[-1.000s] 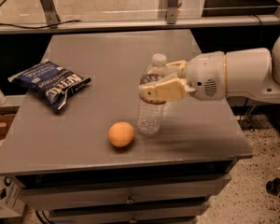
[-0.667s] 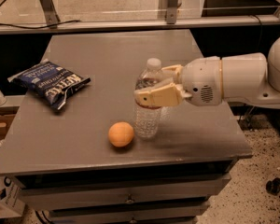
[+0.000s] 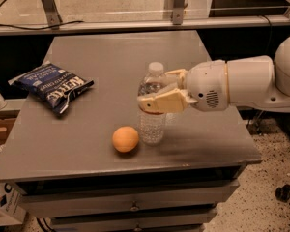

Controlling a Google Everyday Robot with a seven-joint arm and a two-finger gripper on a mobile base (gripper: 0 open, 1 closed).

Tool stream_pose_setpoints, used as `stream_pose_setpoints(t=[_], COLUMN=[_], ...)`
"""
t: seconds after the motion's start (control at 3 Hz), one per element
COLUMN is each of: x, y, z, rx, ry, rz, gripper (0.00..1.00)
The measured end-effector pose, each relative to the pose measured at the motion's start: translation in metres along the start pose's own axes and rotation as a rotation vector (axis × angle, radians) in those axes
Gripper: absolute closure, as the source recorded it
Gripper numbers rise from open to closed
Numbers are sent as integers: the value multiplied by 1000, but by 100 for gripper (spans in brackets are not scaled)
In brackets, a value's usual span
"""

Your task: Move water bottle near orange

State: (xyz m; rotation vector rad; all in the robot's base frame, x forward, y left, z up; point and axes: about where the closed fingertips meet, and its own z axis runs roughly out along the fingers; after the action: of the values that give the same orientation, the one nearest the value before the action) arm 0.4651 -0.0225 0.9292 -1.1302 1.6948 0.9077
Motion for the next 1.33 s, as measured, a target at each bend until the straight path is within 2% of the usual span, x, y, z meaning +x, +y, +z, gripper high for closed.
stream_pose_setpoints(t=[1.0,1.33], x=[0,6], y=[0,10], z=[0,2], rx=[0,-51], ry=[0,2], rz=[0,-29], gripper=[14,0])
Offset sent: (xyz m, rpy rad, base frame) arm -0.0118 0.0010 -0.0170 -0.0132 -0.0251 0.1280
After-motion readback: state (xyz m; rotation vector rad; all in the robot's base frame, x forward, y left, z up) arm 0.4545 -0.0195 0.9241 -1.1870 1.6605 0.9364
